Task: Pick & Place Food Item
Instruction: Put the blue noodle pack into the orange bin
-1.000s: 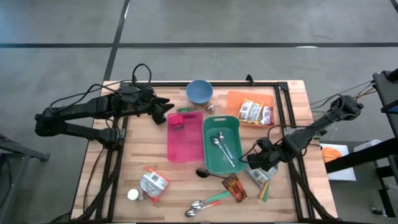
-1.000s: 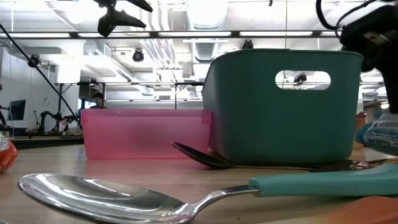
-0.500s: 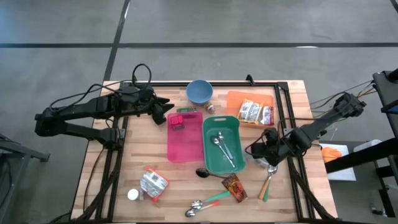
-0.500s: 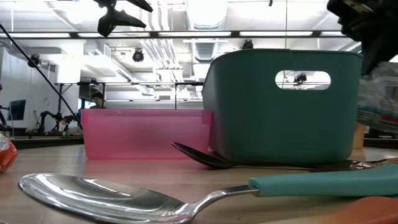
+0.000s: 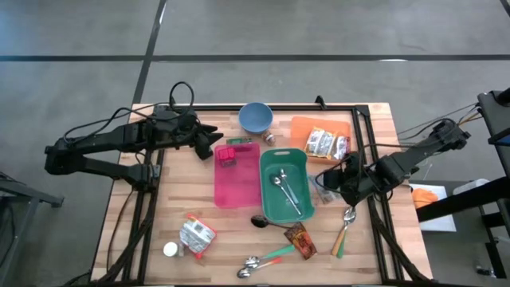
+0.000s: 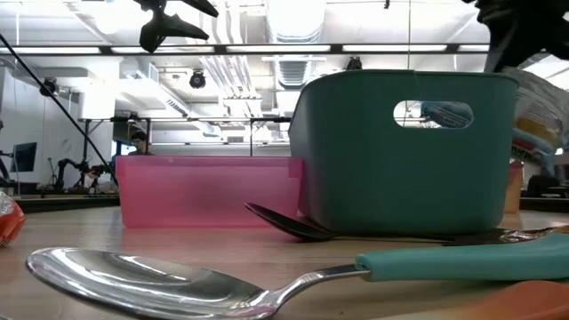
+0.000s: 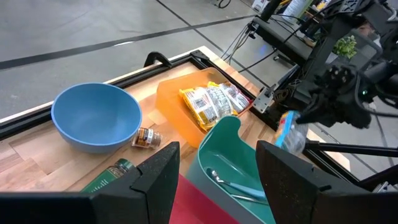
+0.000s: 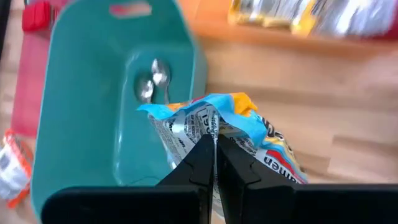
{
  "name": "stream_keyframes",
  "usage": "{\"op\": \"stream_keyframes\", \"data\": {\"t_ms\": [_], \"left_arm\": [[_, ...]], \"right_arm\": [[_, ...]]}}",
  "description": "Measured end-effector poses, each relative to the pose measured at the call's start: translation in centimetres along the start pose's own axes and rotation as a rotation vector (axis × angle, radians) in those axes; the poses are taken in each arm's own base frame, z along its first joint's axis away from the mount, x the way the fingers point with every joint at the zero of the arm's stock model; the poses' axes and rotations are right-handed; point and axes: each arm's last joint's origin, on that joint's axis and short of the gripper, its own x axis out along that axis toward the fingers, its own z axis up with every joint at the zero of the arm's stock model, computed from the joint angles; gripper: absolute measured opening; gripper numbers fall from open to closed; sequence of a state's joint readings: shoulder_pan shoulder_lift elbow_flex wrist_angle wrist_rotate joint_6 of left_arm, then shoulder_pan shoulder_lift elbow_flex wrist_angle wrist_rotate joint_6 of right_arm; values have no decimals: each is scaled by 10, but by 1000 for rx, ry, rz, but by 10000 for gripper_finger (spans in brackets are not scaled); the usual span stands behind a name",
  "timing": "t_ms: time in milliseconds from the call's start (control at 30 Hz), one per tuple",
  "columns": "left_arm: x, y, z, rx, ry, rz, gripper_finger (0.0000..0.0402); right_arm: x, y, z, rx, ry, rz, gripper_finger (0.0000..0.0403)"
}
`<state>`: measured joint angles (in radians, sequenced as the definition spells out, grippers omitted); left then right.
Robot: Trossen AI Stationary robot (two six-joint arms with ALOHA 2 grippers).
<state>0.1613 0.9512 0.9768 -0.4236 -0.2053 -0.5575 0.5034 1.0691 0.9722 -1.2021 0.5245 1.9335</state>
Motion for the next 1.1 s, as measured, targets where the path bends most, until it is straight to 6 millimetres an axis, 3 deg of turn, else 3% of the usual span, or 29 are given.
{"op": "stream_keyframes", "data": {"t_ms": [433, 867, 1100], "left_arm": [[0, 0, 0, 0, 0, 0, 212], [0, 0, 0, -1, -2, -2, 212], [0, 0, 1, -3, -7, -4, 212]], "right_arm": [[-17, 3, 44, 9, -238, -110, 8], [-11, 10, 98, 102, -447, -195, 8], [-1, 21, 124, 109, -524, -150, 8]]}}
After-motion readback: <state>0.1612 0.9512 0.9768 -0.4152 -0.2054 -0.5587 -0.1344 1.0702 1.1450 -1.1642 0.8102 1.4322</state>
